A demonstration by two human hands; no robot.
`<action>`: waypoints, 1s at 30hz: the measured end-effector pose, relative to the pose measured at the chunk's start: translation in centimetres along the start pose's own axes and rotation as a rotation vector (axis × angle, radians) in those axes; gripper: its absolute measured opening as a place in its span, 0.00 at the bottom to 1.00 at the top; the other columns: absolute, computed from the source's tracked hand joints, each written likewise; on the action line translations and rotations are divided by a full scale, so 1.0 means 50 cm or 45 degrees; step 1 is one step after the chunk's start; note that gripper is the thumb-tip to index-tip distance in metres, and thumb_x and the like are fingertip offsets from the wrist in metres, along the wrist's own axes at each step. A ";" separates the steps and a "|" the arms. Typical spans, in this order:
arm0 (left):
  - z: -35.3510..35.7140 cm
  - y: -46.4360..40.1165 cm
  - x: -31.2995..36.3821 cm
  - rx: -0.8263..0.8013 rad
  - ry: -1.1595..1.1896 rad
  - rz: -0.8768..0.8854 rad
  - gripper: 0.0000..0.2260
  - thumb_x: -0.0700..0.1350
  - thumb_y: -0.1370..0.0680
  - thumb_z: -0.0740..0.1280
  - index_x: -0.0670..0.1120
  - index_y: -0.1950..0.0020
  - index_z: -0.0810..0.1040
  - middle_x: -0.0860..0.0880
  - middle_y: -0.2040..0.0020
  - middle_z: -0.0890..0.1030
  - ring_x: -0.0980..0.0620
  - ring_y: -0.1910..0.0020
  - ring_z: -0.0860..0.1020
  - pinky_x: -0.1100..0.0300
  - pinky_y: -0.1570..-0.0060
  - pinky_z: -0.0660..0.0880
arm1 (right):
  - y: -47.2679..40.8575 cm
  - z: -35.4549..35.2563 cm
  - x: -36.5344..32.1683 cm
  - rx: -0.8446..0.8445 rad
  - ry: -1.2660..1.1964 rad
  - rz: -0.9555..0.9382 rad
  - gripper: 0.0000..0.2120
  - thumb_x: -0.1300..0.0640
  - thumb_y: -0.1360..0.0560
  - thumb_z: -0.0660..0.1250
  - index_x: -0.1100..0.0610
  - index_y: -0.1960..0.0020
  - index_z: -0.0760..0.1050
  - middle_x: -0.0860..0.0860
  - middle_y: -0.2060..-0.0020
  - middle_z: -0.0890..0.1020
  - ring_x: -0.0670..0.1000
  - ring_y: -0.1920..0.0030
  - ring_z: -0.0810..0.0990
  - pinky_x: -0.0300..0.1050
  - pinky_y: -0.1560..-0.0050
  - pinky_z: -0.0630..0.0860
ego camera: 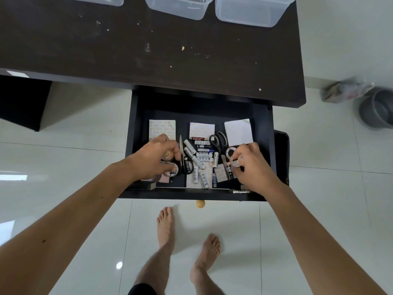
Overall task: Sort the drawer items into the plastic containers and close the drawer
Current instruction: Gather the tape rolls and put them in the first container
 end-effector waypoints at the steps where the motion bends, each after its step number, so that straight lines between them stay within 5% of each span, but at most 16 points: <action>1: 0.009 0.002 -0.005 -0.061 -0.016 -0.027 0.19 0.41 0.26 0.80 0.63 0.51 0.76 0.57 0.46 0.71 0.56 0.47 0.75 0.63 0.51 0.74 | -0.002 0.002 0.000 -0.015 0.027 0.022 0.19 0.62 0.22 0.75 0.52 0.36 0.72 0.52 0.36 0.67 0.57 0.41 0.77 0.50 0.41 0.79; 4: 0.030 0.010 -0.016 -0.187 -0.035 -0.089 0.21 0.40 0.26 0.80 0.60 0.44 0.77 0.57 0.45 0.69 0.47 0.46 0.79 0.51 0.49 0.82 | -0.007 0.005 0.003 -0.056 0.046 0.080 0.26 0.66 0.23 0.74 0.53 0.29 0.69 0.54 0.32 0.65 0.58 0.41 0.76 0.47 0.42 0.76; 12: 0.042 0.008 -0.022 -0.176 -0.182 -0.115 0.27 0.45 0.32 0.84 0.61 0.42 0.74 0.58 0.44 0.67 0.52 0.42 0.70 0.54 0.42 0.74 | -0.016 0.011 0.023 -0.086 0.023 0.145 0.21 0.65 0.21 0.72 0.52 0.31 0.72 0.53 0.34 0.64 0.56 0.49 0.78 0.45 0.47 0.75; 22: 0.043 0.007 -0.016 -0.137 -0.324 -0.063 0.23 0.50 0.26 0.80 0.59 0.36 0.74 0.56 0.41 0.67 0.54 0.43 0.72 0.51 0.38 0.77 | -0.010 -0.014 0.012 0.086 -0.203 0.008 0.21 0.62 0.18 0.70 0.47 0.29 0.71 0.49 0.36 0.70 0.51 0.45 0.75 0.42 0.48 0.72; 30: 0.034 0.014 -0.009 -0.064 -0.254 -0.043 0.22 0.55 0.25 0.79 0.59 0.36 0.74 0.58 0.40 0.69 0.54 0.40 0.73 0.48 0.38 0.78 | -0.029 -0.020 0.010 0.163 -0.213 0.017 0.17 0.66 0.23 0.73 0.49 0.39 0.78 0.47 0.40 0.71 0.51 0.46 0.77 0.32 0.57 0.71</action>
Point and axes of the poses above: each hand's wrist, its own y-axis away from the middle knuckle, its own z-axis out of the palm, x = y × z, the point moved 10 cm from there along -y, towards the middle knuckle
